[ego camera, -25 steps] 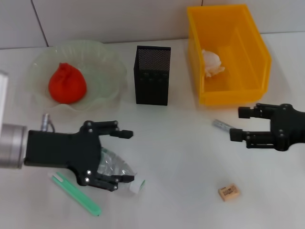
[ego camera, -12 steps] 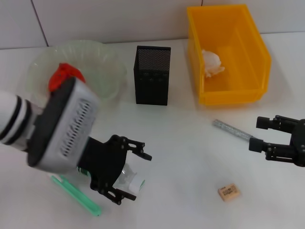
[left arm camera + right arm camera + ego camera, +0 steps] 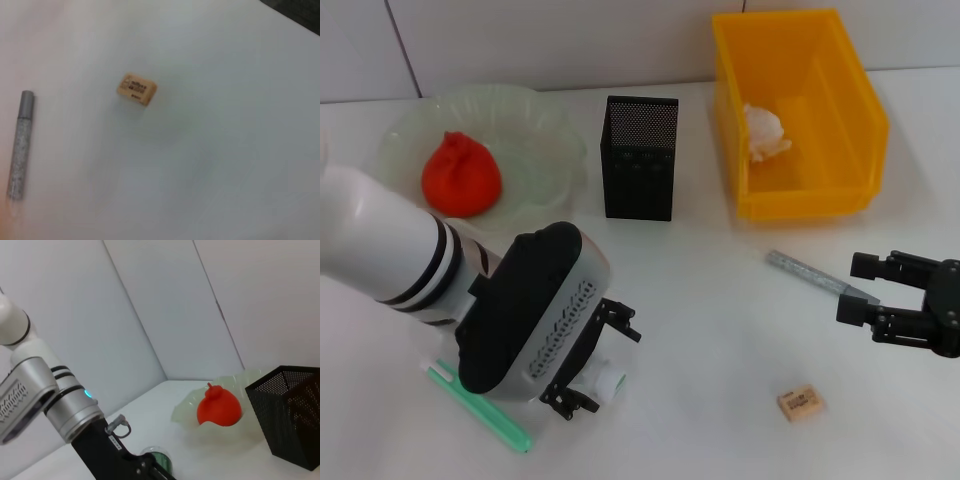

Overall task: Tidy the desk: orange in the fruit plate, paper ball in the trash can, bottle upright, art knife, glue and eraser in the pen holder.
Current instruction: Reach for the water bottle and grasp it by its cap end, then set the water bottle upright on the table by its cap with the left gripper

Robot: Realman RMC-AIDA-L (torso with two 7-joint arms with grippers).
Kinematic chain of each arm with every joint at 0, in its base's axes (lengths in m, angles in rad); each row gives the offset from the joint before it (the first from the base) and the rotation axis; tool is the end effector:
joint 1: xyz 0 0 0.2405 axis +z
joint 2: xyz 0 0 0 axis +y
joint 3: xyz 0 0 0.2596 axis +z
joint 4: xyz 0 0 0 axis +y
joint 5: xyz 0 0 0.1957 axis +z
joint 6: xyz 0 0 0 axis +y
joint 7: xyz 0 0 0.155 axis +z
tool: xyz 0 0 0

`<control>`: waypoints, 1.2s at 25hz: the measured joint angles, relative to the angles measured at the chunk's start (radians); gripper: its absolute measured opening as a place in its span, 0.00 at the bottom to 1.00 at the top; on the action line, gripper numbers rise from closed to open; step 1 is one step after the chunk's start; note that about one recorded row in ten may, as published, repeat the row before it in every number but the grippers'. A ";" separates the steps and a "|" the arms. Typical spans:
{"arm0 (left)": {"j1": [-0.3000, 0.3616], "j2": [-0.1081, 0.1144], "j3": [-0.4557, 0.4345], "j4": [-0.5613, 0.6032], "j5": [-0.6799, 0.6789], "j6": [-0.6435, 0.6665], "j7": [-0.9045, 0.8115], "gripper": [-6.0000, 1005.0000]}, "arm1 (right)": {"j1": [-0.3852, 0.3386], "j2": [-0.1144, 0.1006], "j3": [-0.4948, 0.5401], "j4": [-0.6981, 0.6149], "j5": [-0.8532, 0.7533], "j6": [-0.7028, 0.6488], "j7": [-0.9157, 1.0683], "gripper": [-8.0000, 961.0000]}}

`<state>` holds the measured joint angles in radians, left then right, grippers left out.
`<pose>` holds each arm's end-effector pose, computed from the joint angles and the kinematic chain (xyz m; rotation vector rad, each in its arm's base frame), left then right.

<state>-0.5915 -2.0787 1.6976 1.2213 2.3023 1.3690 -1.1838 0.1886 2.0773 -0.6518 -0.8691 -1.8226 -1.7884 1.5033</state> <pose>-0.1687 0.3092 -0.0875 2.8008 -1.1705 -0.4146 0.2999 0.2373 0.0413 -2.5251 0.8525 0.8976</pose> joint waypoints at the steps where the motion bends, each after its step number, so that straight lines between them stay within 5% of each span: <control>1: -0.004 0.000 0.003 -0.002 0.003 0.000 0.000 0.86 | 0.000 0.000 0.001 0.003 0.001 0.000 0.000 0.83; 6: -0.011 0.000 0.024 -0.007 0.009 -0.001 0.000 0.86 | 0.005 0.000 0.004 0.011 0.002 0.005 0.000 0.82; 15: -0.025 -0.001 0.073 -0.003 0.033 -0.010 -0.010 0.55 | 0.012 -0.001 0.011 0.013 0.003 0.008 0.000 0.82; 21: -0.035 -0.001 0.073 0.002 0.030 0.002 -0.019 0.46 | 0.018 -0.004 0.013 0.025 0.003 0.009 -0.004 0.82; 26: -0.037 -0.001 0.071 0.021 0.022 0.025 -0.041 0.46 | 0.025 -0.009 0.027 0.042 0.002 0.009 -0.009 0.82; 30: -0.003 0.005 -0.027 0.178 -0.026 0.168 -0.140 0.45 | 0.025 -0.009 0.028 0.050 0.000 0.009 -0.023 0.82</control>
<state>-0.5949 -2.0741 1.6710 1.3994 2.2763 1.5369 -1.3234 0.2134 2.0678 -0.6241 -0.8192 -1.8222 -1.7792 1.4799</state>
